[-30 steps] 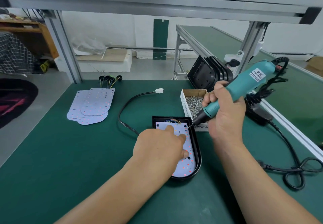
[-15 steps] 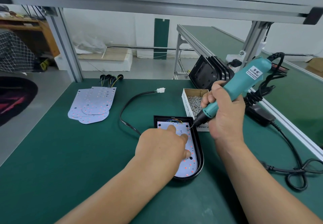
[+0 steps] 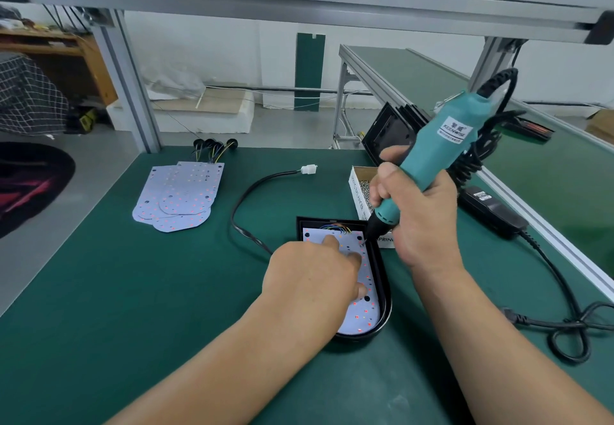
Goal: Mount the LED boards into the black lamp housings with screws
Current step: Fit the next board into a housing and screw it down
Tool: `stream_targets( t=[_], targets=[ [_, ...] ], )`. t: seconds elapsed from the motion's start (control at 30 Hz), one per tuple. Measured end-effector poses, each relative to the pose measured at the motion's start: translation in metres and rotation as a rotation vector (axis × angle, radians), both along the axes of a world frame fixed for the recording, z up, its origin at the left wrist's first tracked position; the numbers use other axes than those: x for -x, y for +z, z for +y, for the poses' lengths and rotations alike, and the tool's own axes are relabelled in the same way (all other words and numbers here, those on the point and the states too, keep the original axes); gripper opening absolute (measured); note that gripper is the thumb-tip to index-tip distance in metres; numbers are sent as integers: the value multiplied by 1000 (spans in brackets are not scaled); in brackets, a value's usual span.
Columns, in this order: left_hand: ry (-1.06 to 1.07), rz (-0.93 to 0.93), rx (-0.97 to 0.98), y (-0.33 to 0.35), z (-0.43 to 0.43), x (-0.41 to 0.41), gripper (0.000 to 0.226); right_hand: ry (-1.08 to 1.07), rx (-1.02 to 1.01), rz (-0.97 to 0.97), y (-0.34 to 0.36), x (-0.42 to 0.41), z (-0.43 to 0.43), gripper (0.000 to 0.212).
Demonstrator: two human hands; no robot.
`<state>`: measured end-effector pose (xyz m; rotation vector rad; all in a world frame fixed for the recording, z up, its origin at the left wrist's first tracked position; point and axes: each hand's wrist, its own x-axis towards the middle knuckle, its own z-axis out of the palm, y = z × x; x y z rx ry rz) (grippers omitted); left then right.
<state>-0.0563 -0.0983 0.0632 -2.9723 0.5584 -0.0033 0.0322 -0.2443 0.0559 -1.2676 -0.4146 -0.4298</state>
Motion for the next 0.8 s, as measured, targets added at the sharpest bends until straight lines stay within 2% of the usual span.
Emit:
stream_targets(
  t=[0.1, 0.3, 0.47, 0.53, 0.6, 0.7, 0.8],
  targets=[
    [-22, 10, -35, 3, 1, 1, 30, 46, 102, -30, 2, 1, 3, 8],
    [-28, 6, -27, 5, 0, 1, 24, 101, 169, -10, 5, -2, 6, 18],
    [3, -21, -8, 1, -2, 0, 22, 168, 206, 12, 4, -5, 5, 8],
    [11, -34, -14, -1, -2, -1, 23, 171, 168, 25, 3, -4, 2, 6],
    [10, -34, -11, -4, 0, -2, 21, 144, 105, 32, 5, -3, 0, 12],
    [19, -79, 24, -7, 3, -2, 20, 114, -64, -14, 14, 0, -3, 13],
    [48, -87, 139, -15, 9, -4, 37, 174, -285, -24, 20, 3, -7, 6]
  ],
)
